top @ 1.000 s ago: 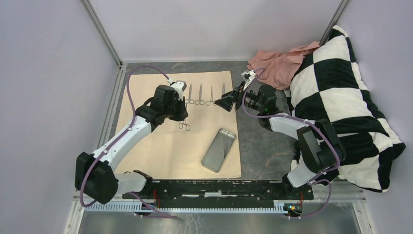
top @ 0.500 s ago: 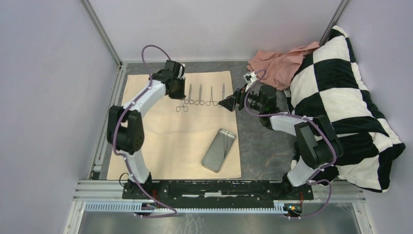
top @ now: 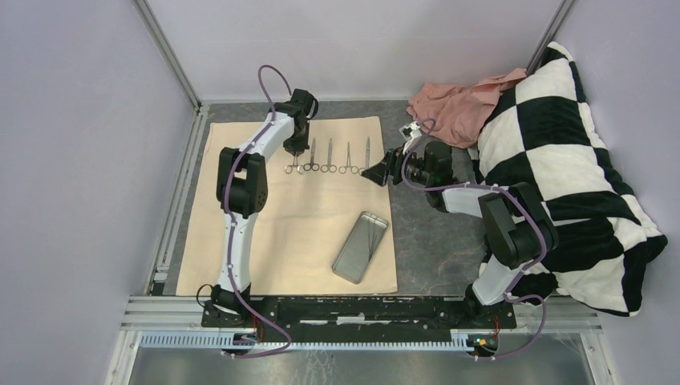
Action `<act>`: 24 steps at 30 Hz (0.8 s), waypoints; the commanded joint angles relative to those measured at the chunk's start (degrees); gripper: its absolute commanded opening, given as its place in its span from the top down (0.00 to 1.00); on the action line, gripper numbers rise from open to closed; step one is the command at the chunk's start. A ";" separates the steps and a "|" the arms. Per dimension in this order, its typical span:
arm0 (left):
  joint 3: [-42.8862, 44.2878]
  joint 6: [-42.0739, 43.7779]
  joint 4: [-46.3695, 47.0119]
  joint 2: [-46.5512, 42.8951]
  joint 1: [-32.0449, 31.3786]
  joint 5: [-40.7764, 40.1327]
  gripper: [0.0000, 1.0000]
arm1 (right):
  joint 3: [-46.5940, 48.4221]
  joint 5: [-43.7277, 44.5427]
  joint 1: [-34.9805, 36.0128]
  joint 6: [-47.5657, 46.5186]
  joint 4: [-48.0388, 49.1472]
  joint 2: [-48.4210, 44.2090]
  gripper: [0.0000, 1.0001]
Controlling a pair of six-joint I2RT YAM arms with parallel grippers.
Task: Open and lay out the surgical kit
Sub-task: Place the medical item in the surgical kit.
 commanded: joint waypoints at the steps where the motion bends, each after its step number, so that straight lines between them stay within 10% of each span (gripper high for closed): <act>1: 3.33 2.79 -1.45 0.96 0.56 -3.22 0.98 | 2.05 -0.66 -0.32 0.01 2.09 1.58 0.18; 24: 6.89 1.92 -0.09 5.47 1.85 -2.94 0.98 | 2.32 -2.21 -0.27 1.59 4.11 3.30 0.19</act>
